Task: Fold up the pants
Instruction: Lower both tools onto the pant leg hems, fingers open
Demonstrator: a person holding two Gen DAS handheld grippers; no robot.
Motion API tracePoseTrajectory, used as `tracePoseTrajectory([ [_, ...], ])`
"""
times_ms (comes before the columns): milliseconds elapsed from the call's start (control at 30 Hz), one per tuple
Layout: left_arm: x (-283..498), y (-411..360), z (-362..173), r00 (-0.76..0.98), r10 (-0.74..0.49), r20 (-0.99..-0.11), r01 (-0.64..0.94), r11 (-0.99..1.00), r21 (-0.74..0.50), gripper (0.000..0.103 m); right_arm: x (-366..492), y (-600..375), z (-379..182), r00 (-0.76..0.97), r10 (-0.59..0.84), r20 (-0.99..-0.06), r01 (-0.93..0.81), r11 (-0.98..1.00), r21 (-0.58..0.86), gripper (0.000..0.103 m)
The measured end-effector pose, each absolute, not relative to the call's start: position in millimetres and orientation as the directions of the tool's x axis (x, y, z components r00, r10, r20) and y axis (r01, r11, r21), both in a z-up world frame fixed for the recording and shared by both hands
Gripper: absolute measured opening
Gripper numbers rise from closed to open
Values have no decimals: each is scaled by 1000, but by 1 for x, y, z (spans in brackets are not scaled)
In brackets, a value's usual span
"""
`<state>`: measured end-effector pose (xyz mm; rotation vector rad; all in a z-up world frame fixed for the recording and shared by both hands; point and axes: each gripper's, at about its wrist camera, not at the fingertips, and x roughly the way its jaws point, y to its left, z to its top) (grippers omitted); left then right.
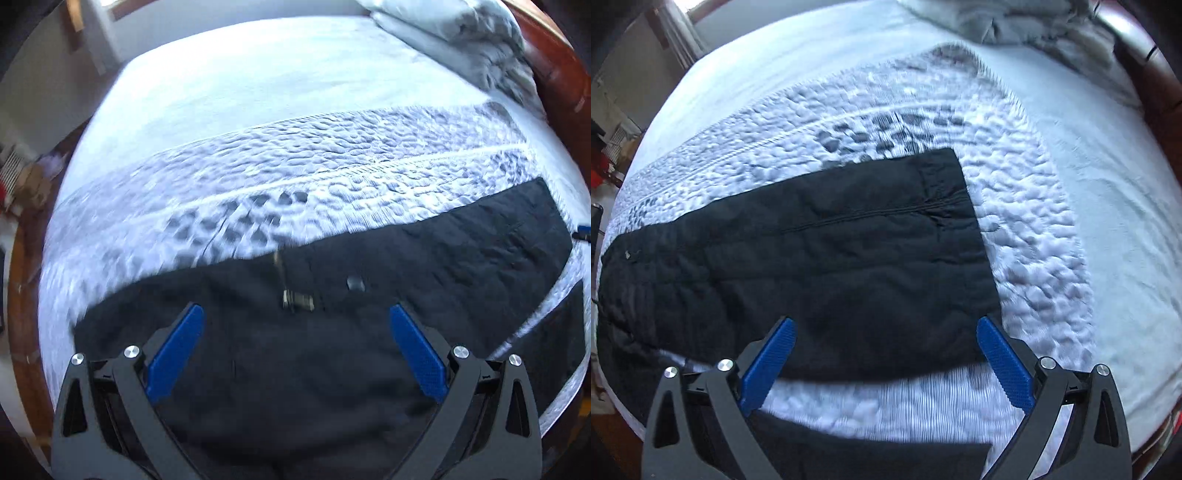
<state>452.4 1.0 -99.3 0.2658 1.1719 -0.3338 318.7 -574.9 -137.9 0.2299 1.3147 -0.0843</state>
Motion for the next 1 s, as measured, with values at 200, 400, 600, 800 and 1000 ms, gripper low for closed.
tracePoseTrajectory([
  [200, 503, -34, -139, 247, -205, -947, 548, 836, -38, 100, 343, -590, -162, 239, 155, -959, 172, 965, 199, 99],
  [400, 532, -46, -177, 128, -261, -957, 599, 789, -135, 100, 353, -604, -172, 229, 181, -957, 179, 958, 224, 99],
  [600, 534, -61, -202, 35, -249, -968, 671, 724, -162, 100, 355, -608, -175, 233, 209, -950, 165, 954, 251, 99],
  [800, 520, -67, -219, 0, -236, -972, 716, 678, -165, 99, 358, -613, -173, 255, 227, -940, 180, 944, 277, 99],
  [1000, 512, -73, -219, 34, -228, -973, 725, 676, -133, 88, 360, -612, -166, 306, 175, -936, 185, 953, 239, 99],
])
